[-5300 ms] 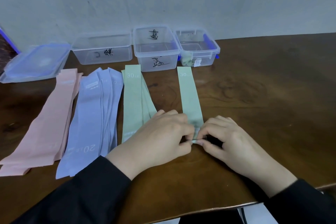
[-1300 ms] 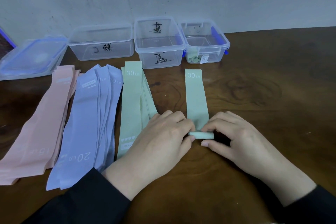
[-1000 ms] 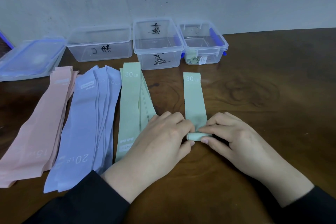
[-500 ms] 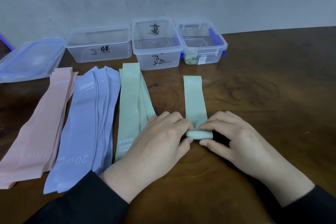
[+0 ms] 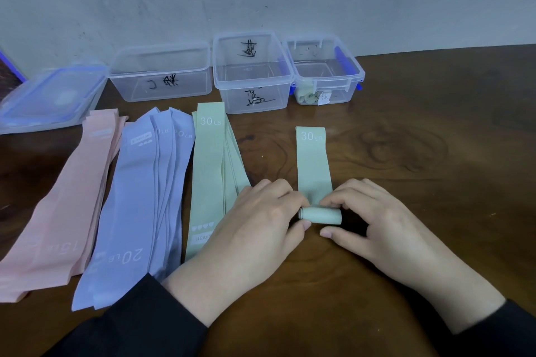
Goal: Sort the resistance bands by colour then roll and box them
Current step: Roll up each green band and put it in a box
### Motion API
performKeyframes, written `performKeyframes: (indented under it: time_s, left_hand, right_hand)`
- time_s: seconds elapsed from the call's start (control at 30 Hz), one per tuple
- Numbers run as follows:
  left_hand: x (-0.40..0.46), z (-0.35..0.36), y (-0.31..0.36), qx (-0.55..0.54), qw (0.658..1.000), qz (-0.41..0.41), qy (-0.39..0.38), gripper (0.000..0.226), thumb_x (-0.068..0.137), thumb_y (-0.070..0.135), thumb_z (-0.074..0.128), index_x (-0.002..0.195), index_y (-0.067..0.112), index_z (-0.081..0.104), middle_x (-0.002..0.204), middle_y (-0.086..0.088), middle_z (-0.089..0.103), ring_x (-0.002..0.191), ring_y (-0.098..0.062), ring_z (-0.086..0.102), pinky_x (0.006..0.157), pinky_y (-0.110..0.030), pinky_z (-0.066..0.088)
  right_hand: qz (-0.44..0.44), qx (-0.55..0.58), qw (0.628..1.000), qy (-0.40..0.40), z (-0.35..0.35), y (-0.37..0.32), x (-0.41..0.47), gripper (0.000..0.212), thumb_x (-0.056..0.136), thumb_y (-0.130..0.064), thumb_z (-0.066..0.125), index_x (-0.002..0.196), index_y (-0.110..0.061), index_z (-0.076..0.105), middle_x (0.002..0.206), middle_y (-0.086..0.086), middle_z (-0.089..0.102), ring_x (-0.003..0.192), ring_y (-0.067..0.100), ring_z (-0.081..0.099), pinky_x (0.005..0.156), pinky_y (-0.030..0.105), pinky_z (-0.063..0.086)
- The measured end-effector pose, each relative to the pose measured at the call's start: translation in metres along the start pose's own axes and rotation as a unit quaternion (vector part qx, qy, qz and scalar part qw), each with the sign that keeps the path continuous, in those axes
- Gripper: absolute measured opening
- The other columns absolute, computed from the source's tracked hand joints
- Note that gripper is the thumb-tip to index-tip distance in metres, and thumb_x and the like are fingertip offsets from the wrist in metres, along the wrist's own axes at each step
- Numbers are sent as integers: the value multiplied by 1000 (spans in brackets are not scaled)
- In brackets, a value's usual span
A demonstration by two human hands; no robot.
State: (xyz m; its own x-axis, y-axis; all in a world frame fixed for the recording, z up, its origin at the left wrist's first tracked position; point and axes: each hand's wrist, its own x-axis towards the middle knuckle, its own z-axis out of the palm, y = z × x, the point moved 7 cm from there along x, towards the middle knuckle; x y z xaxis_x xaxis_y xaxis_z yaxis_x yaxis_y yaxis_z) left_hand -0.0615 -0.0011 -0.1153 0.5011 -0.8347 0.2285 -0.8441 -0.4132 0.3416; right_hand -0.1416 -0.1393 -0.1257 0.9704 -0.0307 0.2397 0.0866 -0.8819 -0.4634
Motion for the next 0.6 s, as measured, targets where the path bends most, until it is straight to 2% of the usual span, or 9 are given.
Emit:
performKeyframes:
  time_s: [0.07, 0.2, 0.4, 0.47, 0.6]
  left_hand:
    - [0, 0, 0, 0, 1000, -2, -1, 33, 98, 44, 47, 117, 28, 67, 103, 14, 56, 93, -8, 47, 84, -34, 47]
    - [0, -1, -2, -13, 1000, -10, 1, 29, 95, 41, 61, 121, 28, 66, 107, 14, 56, 97, -7, 47, 87, -33, 47]
    - [0, -1, -2, -12, 1000, -10, 2, 26, 101, 39, 52, 120, 28, 66, 105, 15, 54, 95, -7, 46, 87, -33, 46]
    - [0, -1, -2, -12, 1000, -12, 6, 28, 100, 40, 52, 121, 28, 66, 105, 15, 55, 95, -7, 47, 86, -33, 47]
    - [0, 0, -3, -19, 1000, -19, -5, 31, 96, 44, 59, 124, 32, 60, 111, 16, 55, 100, -4, 45, 90, -30, 45]
  right_hand:
    - [-1, 2, 1000, 4, 0, 0, 0, 28, 90, -46, 65, 114, -32, 70, 107, -24, 57, 102, 8, 56, 88, 29, 51]
    - [-4, 0, 1000, 5, 1, 1, 0, 30, 93, -43, 63, 118, -29, 72, 108, -23, 57, 104, 9, 56, 89, 31, 52]
    - [9, 2, 1000, 5, -1, 1, 0, 37, 90, -51, 62, 121, -31, 68, 111, -25, 57, 107, 7, 56, 91, 27, 52]
    - [12, 3, 1000, 6, -1, 1, 0, 30, 89, -48, 63, 114, -33, 68, 109, -24, 58, 105, 7, 56, 87, 28, 53]
    - [8, 0, 1000, 4, 0, 2, 0, 32, 93, -48, 59, 118, -31, 71, 109, -24, 57, 107, 7, 56, 90, 26, 51]
